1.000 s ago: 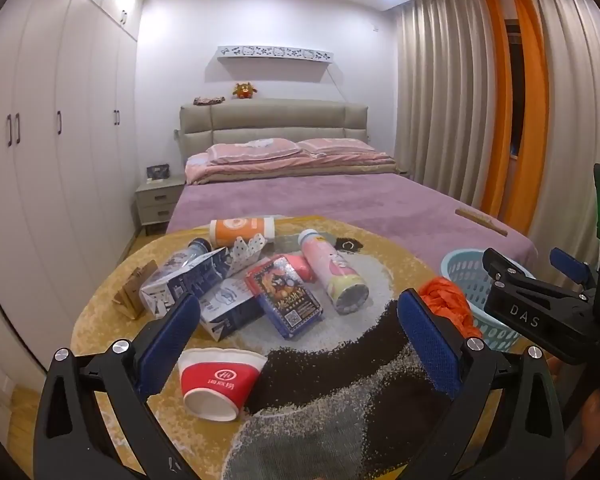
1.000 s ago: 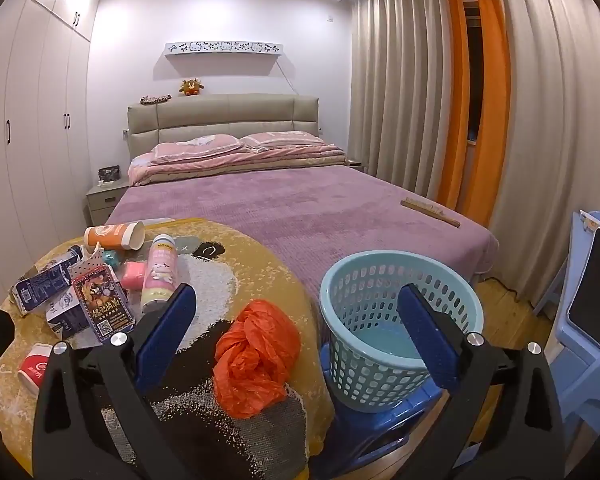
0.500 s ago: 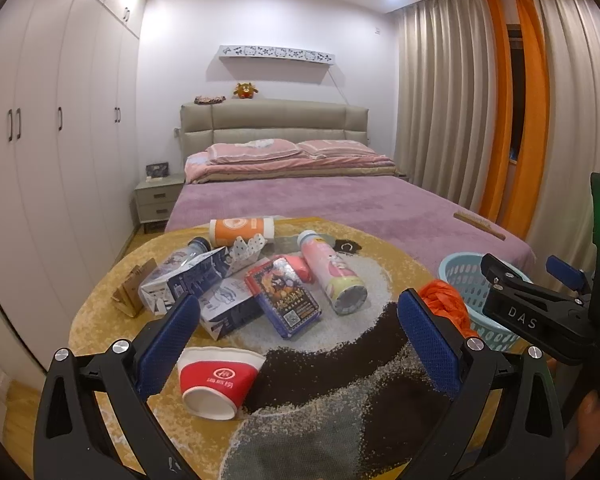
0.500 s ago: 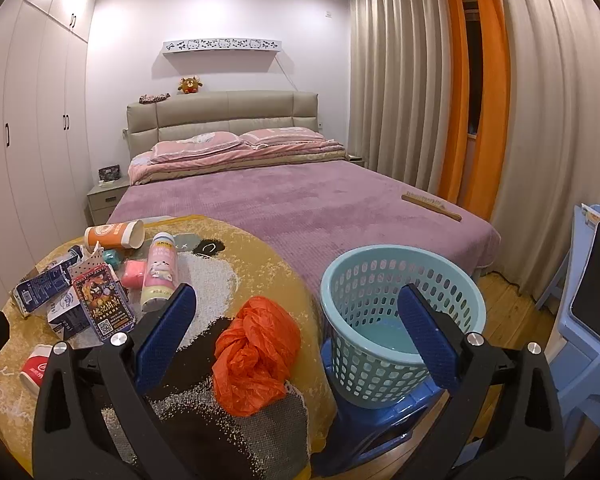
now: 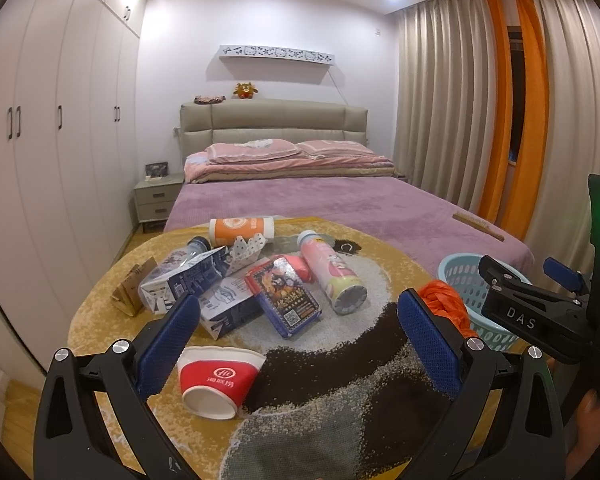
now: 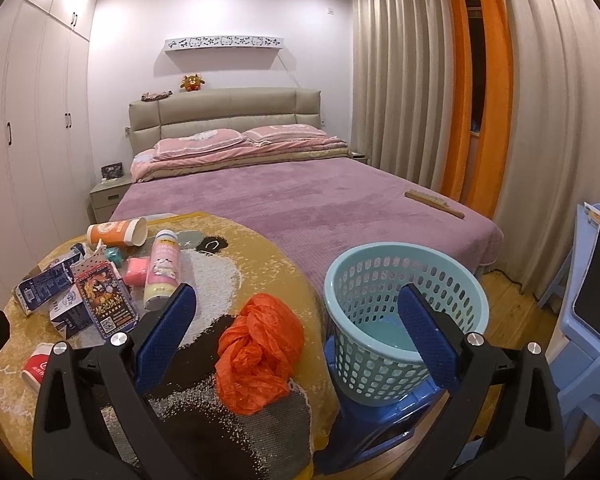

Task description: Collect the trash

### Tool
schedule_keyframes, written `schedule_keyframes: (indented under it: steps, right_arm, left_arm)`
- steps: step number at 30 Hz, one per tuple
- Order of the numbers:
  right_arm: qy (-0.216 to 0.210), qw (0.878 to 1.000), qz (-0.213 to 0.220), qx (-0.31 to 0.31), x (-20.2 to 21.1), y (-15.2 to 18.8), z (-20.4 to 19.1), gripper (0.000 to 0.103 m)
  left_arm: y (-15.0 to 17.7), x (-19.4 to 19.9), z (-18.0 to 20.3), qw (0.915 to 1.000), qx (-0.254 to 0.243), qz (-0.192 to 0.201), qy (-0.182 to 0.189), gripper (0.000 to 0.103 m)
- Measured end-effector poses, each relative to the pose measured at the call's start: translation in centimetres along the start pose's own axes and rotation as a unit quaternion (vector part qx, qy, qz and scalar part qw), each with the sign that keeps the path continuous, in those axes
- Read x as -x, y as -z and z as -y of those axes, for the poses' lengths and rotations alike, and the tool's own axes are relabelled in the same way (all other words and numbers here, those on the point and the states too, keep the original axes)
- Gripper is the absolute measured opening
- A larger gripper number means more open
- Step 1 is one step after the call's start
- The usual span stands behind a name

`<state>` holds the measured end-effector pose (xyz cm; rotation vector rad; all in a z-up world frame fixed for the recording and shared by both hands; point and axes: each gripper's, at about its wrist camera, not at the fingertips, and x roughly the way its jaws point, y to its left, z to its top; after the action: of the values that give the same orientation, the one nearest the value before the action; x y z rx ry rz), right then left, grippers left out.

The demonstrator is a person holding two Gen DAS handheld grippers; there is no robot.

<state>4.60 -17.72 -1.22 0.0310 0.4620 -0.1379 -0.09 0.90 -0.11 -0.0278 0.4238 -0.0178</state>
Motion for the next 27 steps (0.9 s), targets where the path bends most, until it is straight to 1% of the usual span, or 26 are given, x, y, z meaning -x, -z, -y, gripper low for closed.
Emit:
schedule_keyframes:
  steps: [27]
  right_arm:
    - [-0.006,1.000,-0.005,-0.002,-0.28,0.02,-0.24,0.096]
  left_arm:
    - [0.26,-0.59,-0.31,0.9999,0.008,-0.005,0.008,0.096]
